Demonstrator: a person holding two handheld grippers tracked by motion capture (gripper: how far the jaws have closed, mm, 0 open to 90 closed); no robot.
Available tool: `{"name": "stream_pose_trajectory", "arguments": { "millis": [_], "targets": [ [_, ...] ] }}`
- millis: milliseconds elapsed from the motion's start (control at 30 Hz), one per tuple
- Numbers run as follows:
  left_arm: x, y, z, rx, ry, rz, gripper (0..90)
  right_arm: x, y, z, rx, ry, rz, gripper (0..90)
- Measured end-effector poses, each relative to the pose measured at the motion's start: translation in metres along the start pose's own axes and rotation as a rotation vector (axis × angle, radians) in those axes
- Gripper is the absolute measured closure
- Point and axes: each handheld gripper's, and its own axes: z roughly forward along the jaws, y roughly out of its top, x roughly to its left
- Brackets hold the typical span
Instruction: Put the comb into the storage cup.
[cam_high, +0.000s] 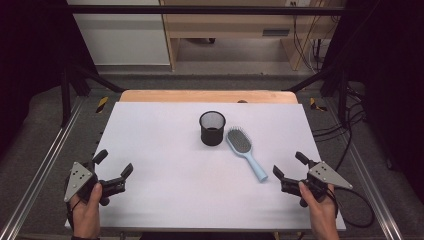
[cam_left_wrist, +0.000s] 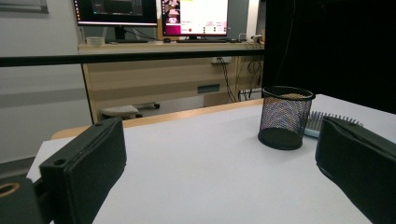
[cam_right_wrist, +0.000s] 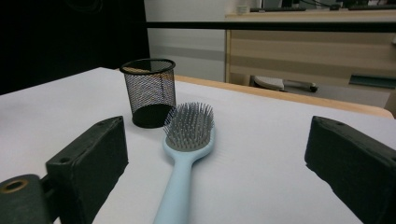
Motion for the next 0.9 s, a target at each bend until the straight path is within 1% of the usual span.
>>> {"name": "stream_pose_trajectory", "arguments": {
  "millis": [133, 233, 267, 367, 433, 467, 500, 533, 567, 633, 700, 767, 800, 833, 867, 900],
  "targets": [
    [0.001, 0.0, 0.002, 0.002, -0.003, -0.005, 2.0, 0.0, 0.0, 0.001, 0.016, -0.008, 0.019, 4.4],
    [0.0, 0.0, 0.002, 0.002, -0.008, -0.004, 2.0, 0.001, 0.0, 0.001, 0.027, -0.019, 0.022, 3.8],
    [0.0, 0.0, 0.002, 0.004, -0.008, -0.003, 2.0, 0.001, 0.0, 0.001, 0.027, -0.019, 0.022, 3.8],
    [-0.001, -0.001, 0.001, 0.015, -0.003, 0.0, 2.0, 0.002, 0.002, 0.001, 0.032, -0.043, 0.032, 3.7],
    [-0.001, 0.0, 0.001, 0.015, -0.006, 0.002, 2.0, 0.004, 0.002, 0.001, 0.034, -0.043, 0.041, 3.0],
    [-0.001, 0.0, 0.001, 0.016, -0.006, 0.005, 2.0, 0.004, 0.001, 0.001, 0.034, -0.039, 0.051, 3.4],
    [-0.001, 0.0, 0.002, 0.016, -0.006, 0.005, 2.0, 0.006, 0.001, 0.002, 0.048, -0.039, 0.071, 4.5],
    [-0.001, 0.0, 0.002, 0.017, -0.007, 0.004, 2.0, 0.006, 0.001, 0.002, 0.048, -0.039, 0.071, 4.5],
    [-0.001, 0.0, 0.001, 0.016, -0.006, 0.005, 2.0, 0.008, 0.001, 0.002, 0.052, -0.049, 0.07, 5.5],
    [-0.001, 0.0, 0.001, 0.017, -0.005, 0.004, 2.0, 0.014, 0.003, 0.003, 0.051, -0.065, 0.05, 7.4],
    [-0.001, -0.001, 0.001, 0.019, -0.001, 0.004, 2.0, 0.02, 0.006, 0.006, 0.048, -0.052, 0.032, 7.8],
    [0.0, 0.0, 0.0, 0.02, 0.001, 0.006, 2.0, 0.025, 0.009, 0.009, 0.068, -0.046, 0.017, 7.7],
    [-0.001, 0.0, 0.0, 0.015, 0.001, 0.002, 2.0, 0.027, 0.013, 0.012, 0.096, -0.031, 0.017, 7.0],
    [-0.001, 0.0, -0.001, 0.014, 0.0, 0.001, 2.0, 0.027, 0.013, 0.012, 0.096, -0.031, 0.017, 7.0],
    [-0.001, 0.0, -0.001, 0.016, -0.001, 0.002, 2.0, 0.028, 0.018, 0.017, 0.137, -0.019, 0.031, 6.3],
    [0.0, -0.001, -0.001, 0.016, -0.001, 0.001, 2.0, 0.028, 0.018, 0.017, 0.137, -0.019, 0.031, 6.3]
  ]
}}
